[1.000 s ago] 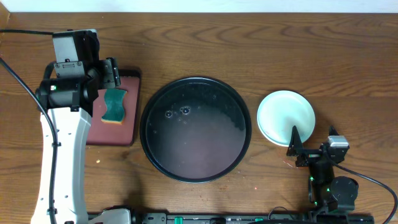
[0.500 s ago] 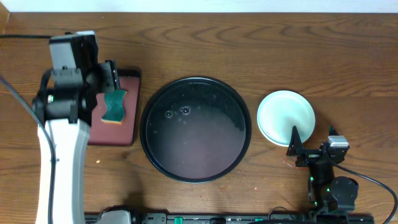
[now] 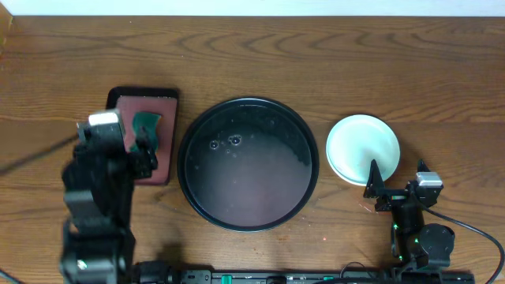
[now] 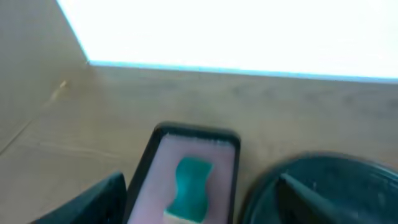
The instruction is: Clean dirty plates on tray and stack at the side
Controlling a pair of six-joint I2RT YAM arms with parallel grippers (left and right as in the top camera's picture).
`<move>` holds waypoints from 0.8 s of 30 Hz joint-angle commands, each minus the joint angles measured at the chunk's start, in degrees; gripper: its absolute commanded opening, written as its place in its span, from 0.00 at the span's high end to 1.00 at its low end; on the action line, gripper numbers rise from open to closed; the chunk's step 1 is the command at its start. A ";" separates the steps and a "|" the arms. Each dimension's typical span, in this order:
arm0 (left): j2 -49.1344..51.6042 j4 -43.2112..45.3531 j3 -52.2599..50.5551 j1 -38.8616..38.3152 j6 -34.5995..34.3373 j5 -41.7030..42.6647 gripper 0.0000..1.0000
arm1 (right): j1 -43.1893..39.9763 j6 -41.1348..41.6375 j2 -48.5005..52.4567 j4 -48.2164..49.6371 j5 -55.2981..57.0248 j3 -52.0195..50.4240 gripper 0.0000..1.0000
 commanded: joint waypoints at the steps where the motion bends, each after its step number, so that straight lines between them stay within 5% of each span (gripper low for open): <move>1: -9.46 8.17 -12.46 -1.42 0.15 1.03 0.24 | 1.03 -0.15 -0.35 -0.26 -0.39 -0.09 0.01; 11: -31.41 22.56 -36.09 -1.97 0.15 3.85 0.24 | 1.03 -0.15 -0.35 -0.24 -0.39 -0.09 0.01; 24: -35.65 21.03 -44.44 -1.97 1.68 3.37 0.24 | 1.03 -0.15 -0.35 -0.26 -0.39 -0.09 0.01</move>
